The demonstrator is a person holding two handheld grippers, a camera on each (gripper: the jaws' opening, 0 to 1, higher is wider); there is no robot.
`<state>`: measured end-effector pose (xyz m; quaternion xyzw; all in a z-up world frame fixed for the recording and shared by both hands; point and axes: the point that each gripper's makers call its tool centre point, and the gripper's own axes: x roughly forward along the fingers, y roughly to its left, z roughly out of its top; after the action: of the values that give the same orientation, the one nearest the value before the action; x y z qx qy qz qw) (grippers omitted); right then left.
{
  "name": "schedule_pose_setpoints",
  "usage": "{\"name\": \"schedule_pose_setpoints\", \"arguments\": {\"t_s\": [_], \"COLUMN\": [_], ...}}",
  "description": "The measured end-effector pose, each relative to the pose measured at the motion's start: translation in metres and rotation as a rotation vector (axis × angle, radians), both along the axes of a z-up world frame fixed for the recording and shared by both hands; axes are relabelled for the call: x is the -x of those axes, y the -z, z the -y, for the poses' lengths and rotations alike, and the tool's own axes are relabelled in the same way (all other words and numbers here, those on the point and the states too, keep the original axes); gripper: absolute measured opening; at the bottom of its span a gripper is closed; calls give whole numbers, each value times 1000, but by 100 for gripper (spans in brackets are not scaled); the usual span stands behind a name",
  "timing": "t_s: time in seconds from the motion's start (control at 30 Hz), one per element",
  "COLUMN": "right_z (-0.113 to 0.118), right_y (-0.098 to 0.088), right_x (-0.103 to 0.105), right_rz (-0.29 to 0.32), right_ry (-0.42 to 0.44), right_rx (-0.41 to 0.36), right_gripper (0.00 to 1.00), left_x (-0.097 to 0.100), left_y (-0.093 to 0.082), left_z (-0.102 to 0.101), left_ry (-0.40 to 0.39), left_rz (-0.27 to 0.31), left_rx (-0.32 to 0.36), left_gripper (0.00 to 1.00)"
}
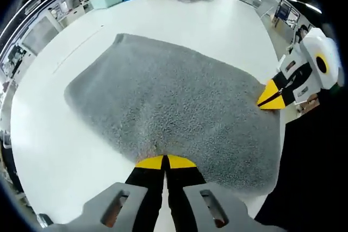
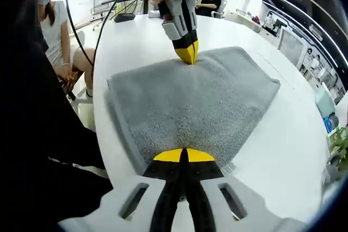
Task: Fold the towel on the table until its edges align and the towel forms a compact rectangular stack.
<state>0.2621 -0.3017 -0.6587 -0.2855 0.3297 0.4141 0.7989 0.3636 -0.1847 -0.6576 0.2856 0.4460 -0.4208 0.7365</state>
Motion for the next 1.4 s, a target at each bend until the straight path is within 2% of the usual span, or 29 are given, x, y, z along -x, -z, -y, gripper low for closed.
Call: {"name": "schedule_pose_setpoints", "arguments": {"t_s": [0.13, 0.23, 0.33, 0.4, 0.43, 0.47, 0.6, 0.63, 0.67, 0.7, 0.8, 0.9, 0.93, 1.03, 1.17, 1.2, 1.23, 1.3, 1.4], "right_z": [0, 0, 0, -1, -1, -2, -3, -3, -1, -2, 6, 12, 15, 20, 22, 24, 28, 29, 26], "right_y": [-2, -3, -3, -4, -5, -6, -9, -8, -9, -11, -13, -12, -11, -8, -9, -10, -12, -12, -6], "right_x": [0, -1, -1, 0, -1, 0, 2, 4, 6, 10, 18, 35, 43, 54, 50, 48, 42, 37, 35], "right_rz": [48, 39, 52, 83, 107, 153, 194, 184, 174, 143, 132, 104, 91, 107, 119, 129, 164, 184, 154], "right_ry": [-2, 38, 40, 50, 42, -7, -80, -83, -70, -34, -11, 0, -9, -41, -31, -28, -18, -16, -32], "right_rx": [-37, -100, -113, -101, -81, -35, 28, 28, 14, -40, -81, -129, -133, -121, -99, -79, -51, -28, -28], "right_gripper": [0, 0, 0, 0, 0, 0, 0, 0, 0, 0, 0, 1, 4, 17, 16, 17, 17, 17, 20], "left_x": [1, 3, 3, 5, 7, 7, 5, 5, 5, 4, 5, 5, 5, 5, 4, 5, 5, 5, 5], "left_y": [0, 0, 0, -1, -1, 0, 0, 0, 0, 0, -1, 0, 0, 0, -1, -1, -1, -1, 0], "left_z": [2, 0, 0, 3, 3, 3, 5, 4, 3, 3, 1, 3, 3, 3, 2, 3, 3, 3, 3], "left_ry": [126, 129, 142, 288, 324, 337, 326, 317, 302, 296, 283, 284, 290, 296, 285, 286, 286, 285, 287], "left_rz": [72, 86, 114, 178, 189, 193, 171, 165, 158, 155, 153, 156, 158, 158, 151, 151, 150, 149, 154], "left_rx": [-40, -31, -15, -61, -82, -107, -128, -126, -117, -105, -76, -74, -80, -90, -68, -64, -63, -63, -68], "left_gripper": [1, 1, 1, 1, 1, 1, 1, 1, 1, 1, 1, 1, 1, 1, 1, 1, 1, 1, 1]}}
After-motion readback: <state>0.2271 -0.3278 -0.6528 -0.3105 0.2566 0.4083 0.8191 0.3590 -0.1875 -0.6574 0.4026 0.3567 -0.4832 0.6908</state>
